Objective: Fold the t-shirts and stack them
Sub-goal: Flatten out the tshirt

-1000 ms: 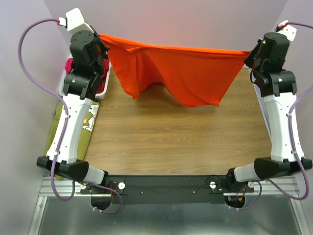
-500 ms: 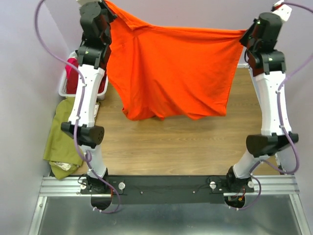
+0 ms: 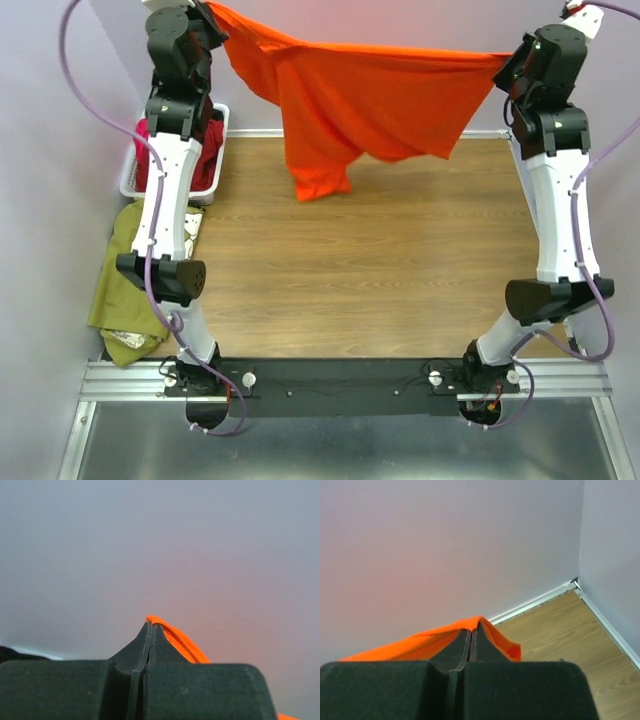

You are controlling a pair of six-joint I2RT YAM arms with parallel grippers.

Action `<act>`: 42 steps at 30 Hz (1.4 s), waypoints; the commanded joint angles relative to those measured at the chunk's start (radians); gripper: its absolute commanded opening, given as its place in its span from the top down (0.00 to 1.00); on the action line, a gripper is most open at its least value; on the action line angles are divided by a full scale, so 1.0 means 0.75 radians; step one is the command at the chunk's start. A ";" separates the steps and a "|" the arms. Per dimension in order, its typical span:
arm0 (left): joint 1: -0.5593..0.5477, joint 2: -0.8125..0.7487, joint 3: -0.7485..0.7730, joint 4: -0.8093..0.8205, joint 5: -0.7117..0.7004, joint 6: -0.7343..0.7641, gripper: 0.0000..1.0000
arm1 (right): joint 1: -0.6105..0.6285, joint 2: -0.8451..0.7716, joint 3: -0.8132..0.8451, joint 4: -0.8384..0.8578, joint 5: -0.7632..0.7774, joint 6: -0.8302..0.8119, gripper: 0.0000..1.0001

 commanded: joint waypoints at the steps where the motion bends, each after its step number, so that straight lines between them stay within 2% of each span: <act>1: 0.015 -0.246 -0.070 0.126 0.006 0.058 1.00 | -0.018 -0.162 -0.113 0.074 -0.041 -0.053 0.99; 8: 0.015 -0.547 -0.406 0.126 -0.078 0.152 1.00 | -0.018 -0.492 -0.501 0.078 -0.060 -0.070 0.99; 11: 0.015 -0.633 -0.449 0.122 -0.104 0.185 1.00 | -0.018 -0.604 -0.581 0.082 -0.060 -0.072 0.99; 14: 0.015 -0.662 -0.418 0.124 -0.113 0.207 1.00 | -0.015 -0.643 -0.563 0.082 -0.068 -0.082 0.99; 22: 0.015 -0.517 -0.336 0.165 -0.078 0.195 1.00 | -0.018 -0.533 -0.495 0.111 -0.076 -0.070 0.99; 27: 0.015 -0.343 -0.316 0.167 -0.008 0.130 1.00 | -0.017 -0.345 -0.481 0.134 -0.070 -0.041 0.99; 30: 0.017 -0.192 -0.220 0.121 0.014 0.089 1.00 | -0.015 -0.257 -0.404 0.146 -0.064 -0.033 0.99; 34: 0.023 0.008 0.054 0.051 0.051 0.058 1.00 | -0.020 -0.102 -0.248 0.156 -0.049 -0.062 0.99; 37: 0.031 0.031 0.144 0.057 0.086 0.048 1.00 | -0.026 -0.065 -0.132 0.160 -0.047 -0.074 0.99; 42: 0.046 -0.077 0.081 0.138 0.104 0.074 1.00 | -0.026 -0.109 -0.115 0.197 -0.043 -0.090 0.99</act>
